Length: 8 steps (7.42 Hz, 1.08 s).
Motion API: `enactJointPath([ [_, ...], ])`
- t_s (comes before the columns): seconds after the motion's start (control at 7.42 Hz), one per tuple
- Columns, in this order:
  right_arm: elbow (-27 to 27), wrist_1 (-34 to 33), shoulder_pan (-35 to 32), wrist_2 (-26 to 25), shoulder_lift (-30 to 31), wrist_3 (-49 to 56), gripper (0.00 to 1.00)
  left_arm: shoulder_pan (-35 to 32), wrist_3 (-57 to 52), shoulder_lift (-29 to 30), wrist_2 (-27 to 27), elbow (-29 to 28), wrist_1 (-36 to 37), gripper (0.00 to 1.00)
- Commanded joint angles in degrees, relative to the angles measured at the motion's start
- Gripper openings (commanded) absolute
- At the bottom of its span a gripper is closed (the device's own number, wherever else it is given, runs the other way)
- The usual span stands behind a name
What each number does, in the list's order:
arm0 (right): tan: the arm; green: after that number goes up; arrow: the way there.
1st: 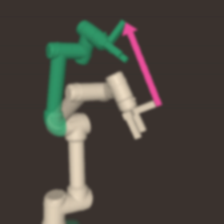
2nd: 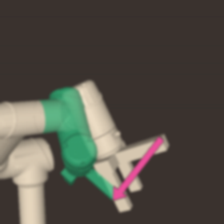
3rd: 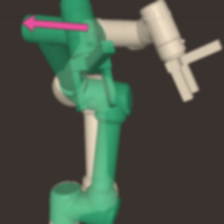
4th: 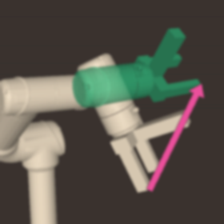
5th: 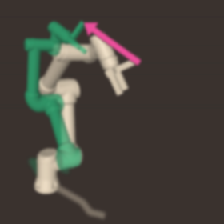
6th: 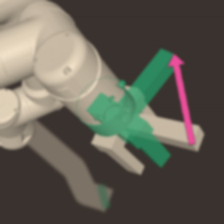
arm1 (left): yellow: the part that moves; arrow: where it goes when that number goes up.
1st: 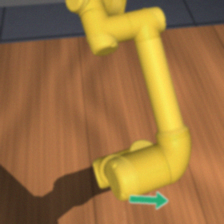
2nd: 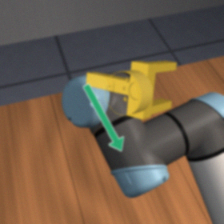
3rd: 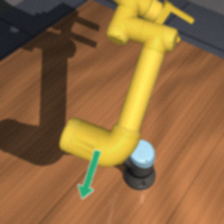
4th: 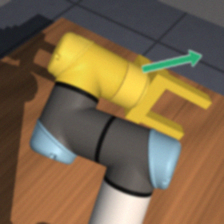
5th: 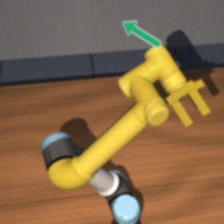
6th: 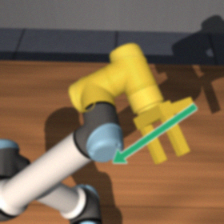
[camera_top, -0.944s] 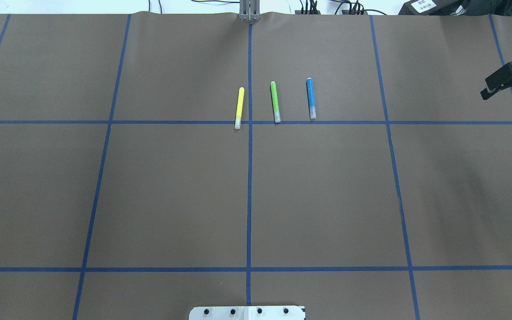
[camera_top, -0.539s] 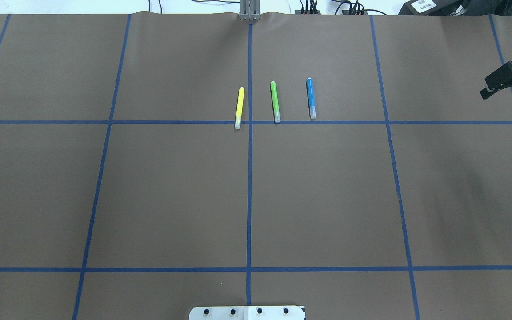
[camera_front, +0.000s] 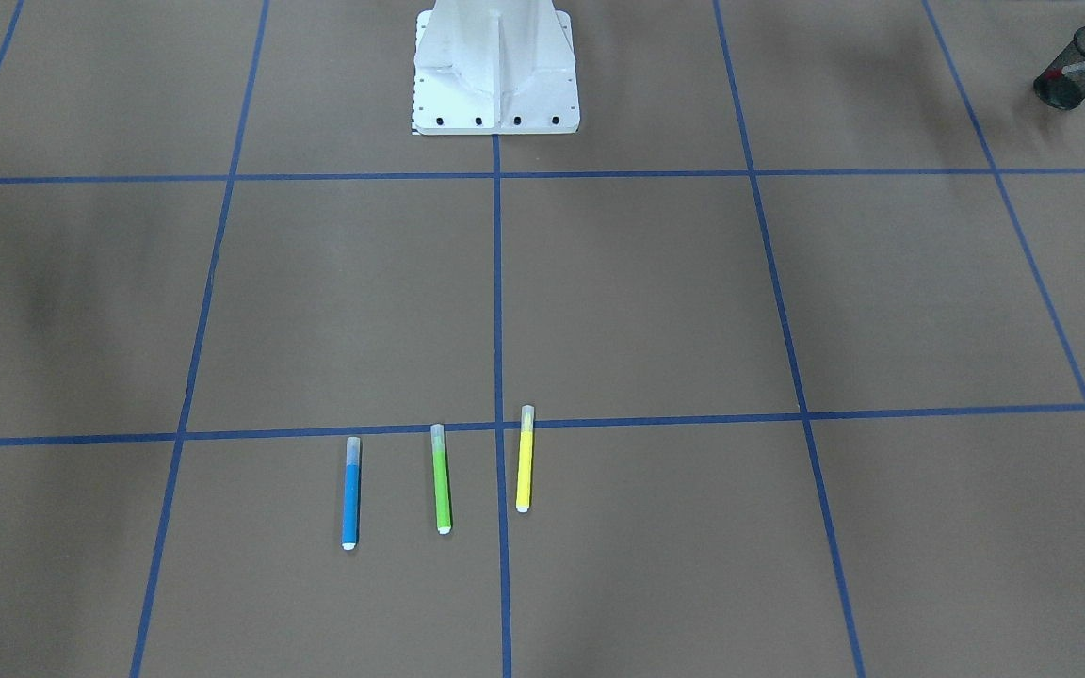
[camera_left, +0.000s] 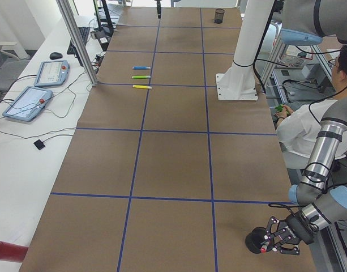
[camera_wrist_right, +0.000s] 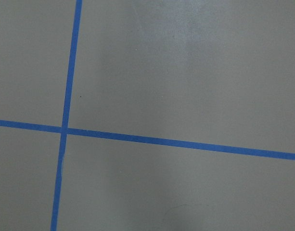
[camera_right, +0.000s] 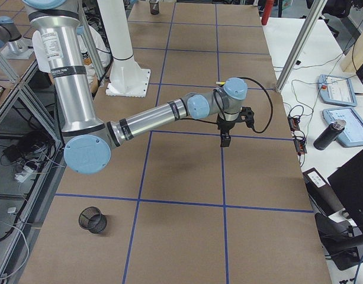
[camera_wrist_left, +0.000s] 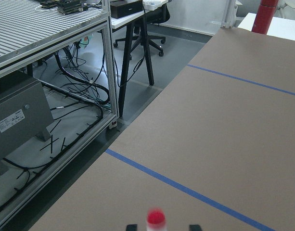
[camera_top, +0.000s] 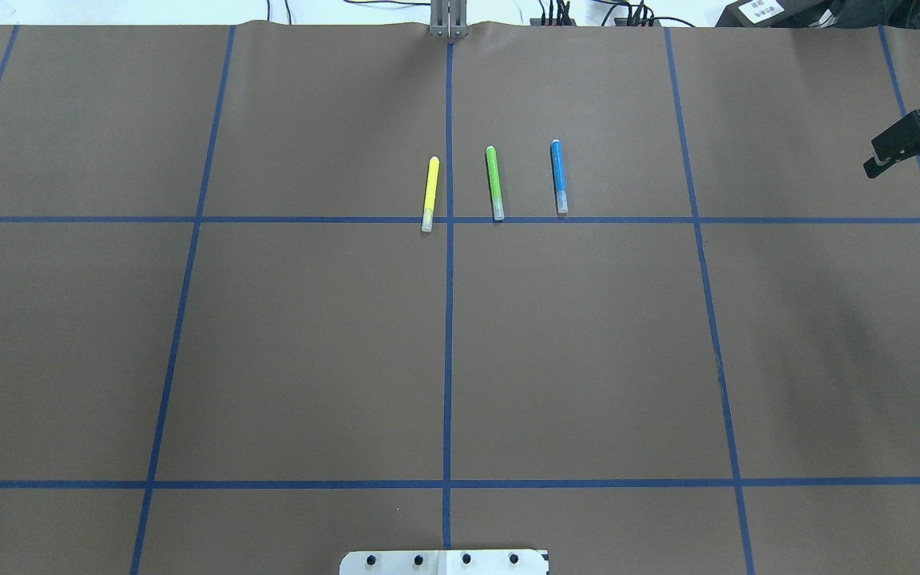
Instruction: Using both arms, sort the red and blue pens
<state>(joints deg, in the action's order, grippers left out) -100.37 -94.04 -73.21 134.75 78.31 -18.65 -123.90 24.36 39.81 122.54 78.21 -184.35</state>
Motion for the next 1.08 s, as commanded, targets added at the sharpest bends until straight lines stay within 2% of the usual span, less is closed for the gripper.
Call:
enactJointPath([
  [0.0,0.1,0.0,0.0,0.0,0.0,-0.1,1.0,0.1,0.2,2.2,4.4,-0.2,1.7,1.0],
  [0.13,0.0,0.0,0.0,0.0,0.0,-0.1,1.0,0.0,0.2,6.0,8.7,-0.2,6.8,1.0],
  [0.4,0.0,0.0,0.0,-0.1,0.0,-0.1,1.0,0.4,0.2,15.4,11.0,0.3,17.9,1.0],
  [0.67,0.0,0.0,0.0,-0.1,0.0,-0.1,1.0,6.7,0.4,24.6,11.9,2.1,29.9,1.0],
  [0.94,0.1,0.0,0.3,-0.1,0.0,-0.2,1.0,17.7,0.9,36.2,16.0,5.4,47.5,1.0],
])
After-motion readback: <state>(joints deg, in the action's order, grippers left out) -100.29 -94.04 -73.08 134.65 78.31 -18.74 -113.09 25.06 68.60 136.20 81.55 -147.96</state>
